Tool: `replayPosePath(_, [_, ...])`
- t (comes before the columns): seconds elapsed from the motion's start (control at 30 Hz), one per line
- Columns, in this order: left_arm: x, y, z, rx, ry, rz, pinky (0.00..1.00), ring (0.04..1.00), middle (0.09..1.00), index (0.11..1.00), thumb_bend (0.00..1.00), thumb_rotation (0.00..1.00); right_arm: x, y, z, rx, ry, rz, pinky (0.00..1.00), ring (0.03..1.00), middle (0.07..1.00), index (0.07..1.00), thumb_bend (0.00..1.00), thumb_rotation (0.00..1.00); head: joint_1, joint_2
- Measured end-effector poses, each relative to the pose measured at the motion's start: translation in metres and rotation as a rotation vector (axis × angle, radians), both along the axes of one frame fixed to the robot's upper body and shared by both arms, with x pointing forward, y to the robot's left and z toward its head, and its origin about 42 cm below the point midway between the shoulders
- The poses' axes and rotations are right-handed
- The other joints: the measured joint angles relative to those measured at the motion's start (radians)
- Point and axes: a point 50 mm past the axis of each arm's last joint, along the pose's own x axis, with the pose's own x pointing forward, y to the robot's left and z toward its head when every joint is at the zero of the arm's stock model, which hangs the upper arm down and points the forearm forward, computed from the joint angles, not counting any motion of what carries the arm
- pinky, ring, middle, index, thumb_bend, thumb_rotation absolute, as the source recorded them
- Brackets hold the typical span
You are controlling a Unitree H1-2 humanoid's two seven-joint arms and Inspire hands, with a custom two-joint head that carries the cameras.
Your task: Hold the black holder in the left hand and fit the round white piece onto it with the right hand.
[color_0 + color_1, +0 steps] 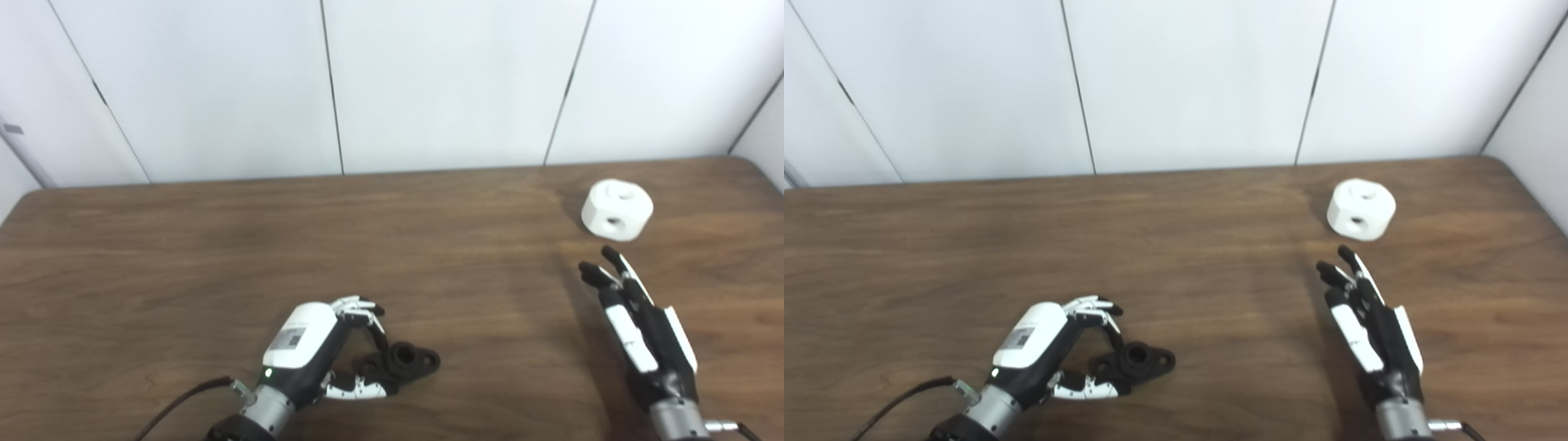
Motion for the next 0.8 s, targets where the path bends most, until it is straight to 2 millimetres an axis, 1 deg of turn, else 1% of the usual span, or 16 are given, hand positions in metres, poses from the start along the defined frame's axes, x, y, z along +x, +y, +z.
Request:
replayPosePath(0.13, [-0.0011,0.0000,0.0019,0.018,0.004,-0.015,0.78,0.868,0.789,0.486,0.52,0.05,0.0001,0.0016,0.0015,0.003,-0.004,0.004,1.00,0.862,0.843,0.935,0.57,0.75,-0.008,0.006])
replayPosePath(0.33, [-0.0052,-0.0034,0.0006,0.119,-0.037,-0.035,0.85,0.855,0.782,0.486,0.52,0.05,-0.0002,0.0033,0.0063,0.007,-0.019,0.010,1.00,0.869,0.845,0.934,0.57,0.75,-0.012,0.015])
replayPosePath(0.47, [-0.0084,-0.0046,-0.0011,0.156,-0.048,-0.038,0.86,0.850,0.779,0.486,0.52,0.05,-0.0007,0.0041,0.0075,0.009,-0.009,0.007,1.00,0.866,0.844,0.934,0.57,0.75,-0.012,0.017])
replayPosePath(0.63, [-0.0089,-0.0046,-0.0013,0.174,-0.057,-0.042,0.87,0.848,0.775,0.486,0.52,0.05,-0.0011,0.0041,0.0083,0.013,-0.011,0.006,1.00,0.866,0.847,0.940,0.56,0.74,-0.021,0.012])
replayPosePath(0.7, [-0.0090,-0.0046,-0.0014,0.175,-0.057,-0.043,0.87,0.848,0.776,0.486,0.52,0.05,-0.0012,0.0036,0.0084,0.019,-0.012,0.004,0.98,0.871,0.849,0.937,0.55,0.72,-0.021,0.012])
replayPosePath(0.8, [-0.0096,-0.0040,-0.0018,0.176,-0.055,-0.044,0.86,0.848,0.777,0.486,0.52,0.05,-0.0017,0.0010,0.0101,0.014,-0.018,-0.023,0.99,0.909,0.859,0.935,0.54,0.74,-0.055,0.000])
